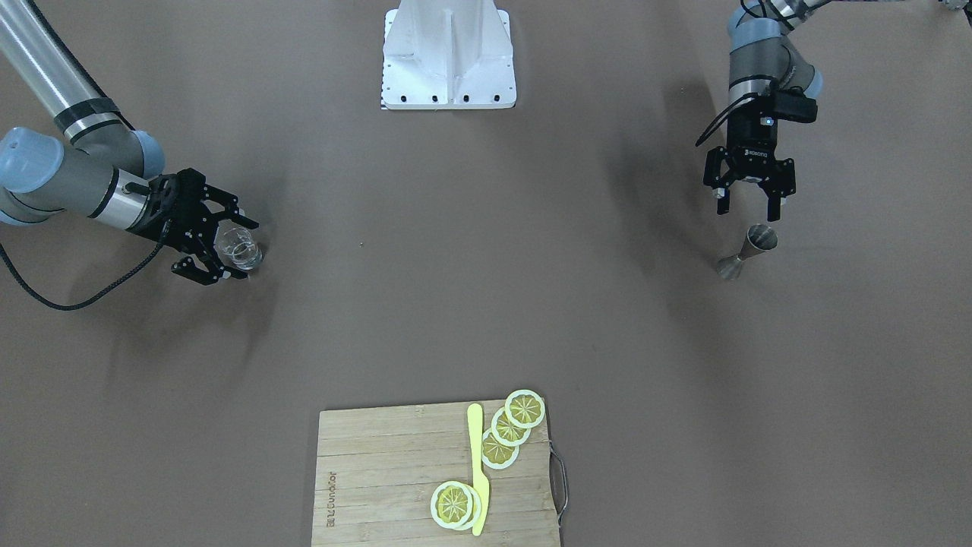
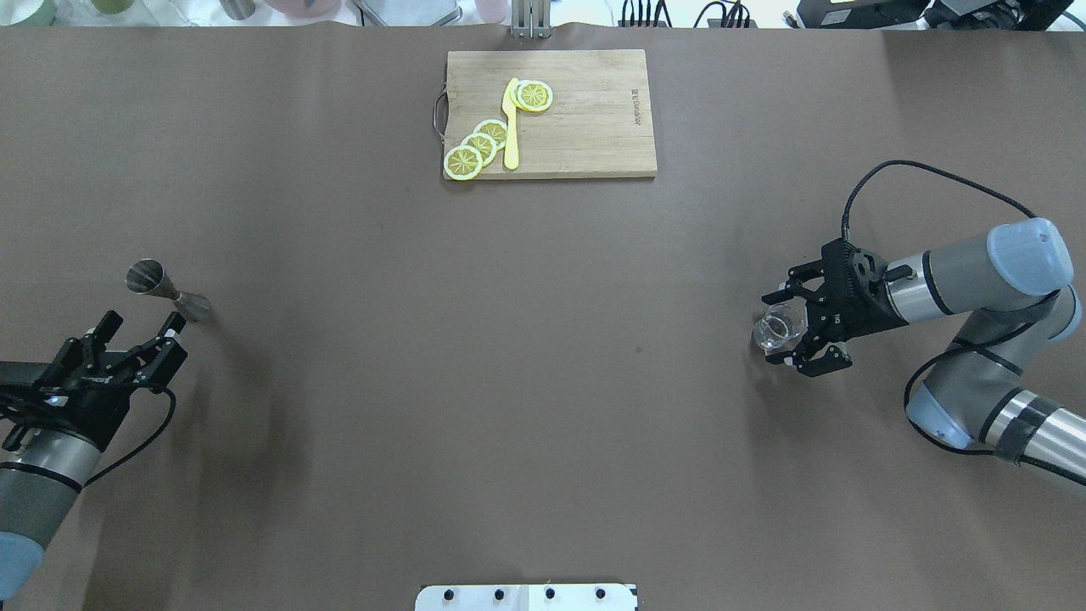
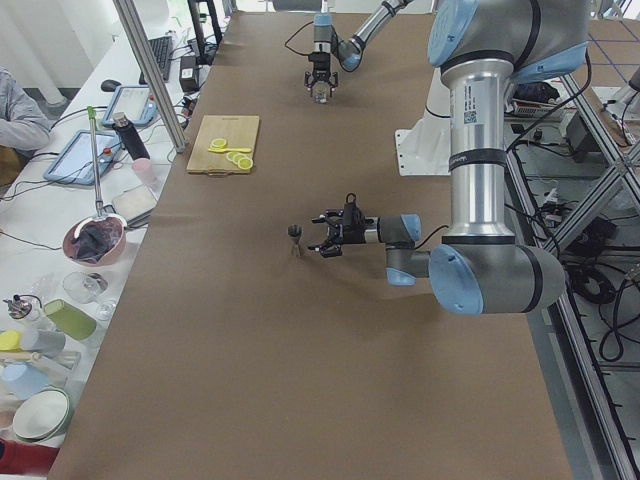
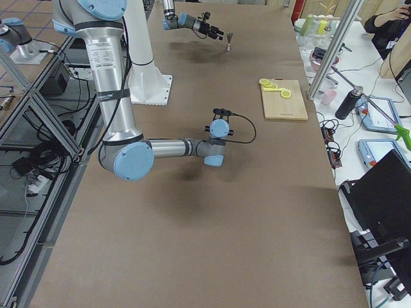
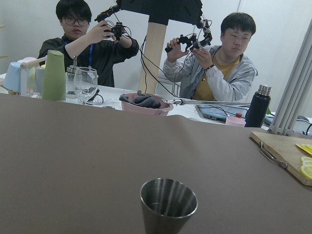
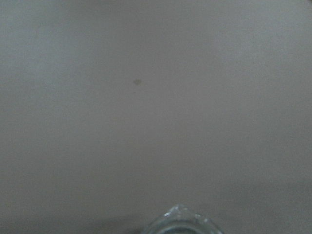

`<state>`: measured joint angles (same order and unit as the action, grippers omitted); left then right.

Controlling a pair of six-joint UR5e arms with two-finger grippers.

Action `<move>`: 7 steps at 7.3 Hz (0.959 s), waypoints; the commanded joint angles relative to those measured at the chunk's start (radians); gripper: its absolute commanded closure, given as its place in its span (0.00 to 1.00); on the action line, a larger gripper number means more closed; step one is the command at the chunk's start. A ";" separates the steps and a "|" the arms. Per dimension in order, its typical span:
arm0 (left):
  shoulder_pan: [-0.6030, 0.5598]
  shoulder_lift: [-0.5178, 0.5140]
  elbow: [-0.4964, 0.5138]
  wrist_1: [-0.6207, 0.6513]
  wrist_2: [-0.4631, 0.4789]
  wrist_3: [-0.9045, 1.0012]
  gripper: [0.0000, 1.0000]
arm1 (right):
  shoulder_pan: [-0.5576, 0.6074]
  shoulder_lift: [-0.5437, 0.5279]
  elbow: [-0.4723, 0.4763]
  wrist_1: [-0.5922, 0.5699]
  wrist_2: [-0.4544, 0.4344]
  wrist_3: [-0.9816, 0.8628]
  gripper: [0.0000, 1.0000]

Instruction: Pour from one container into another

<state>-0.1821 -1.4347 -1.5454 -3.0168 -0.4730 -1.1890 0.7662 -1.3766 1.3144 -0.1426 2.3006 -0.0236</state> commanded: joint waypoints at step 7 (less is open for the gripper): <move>-0.017 -0.095 0.094 0.113 0.074 -0.001 0.03 | 0.002 -0.009 -0.001 0.003 0.000 -0.001 0.07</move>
<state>-0.1847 -1.5203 -1.4564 -2.9081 -0.3989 -1.1905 0.7684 -1.3835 1.3124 -0.1402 2.3013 -0.0251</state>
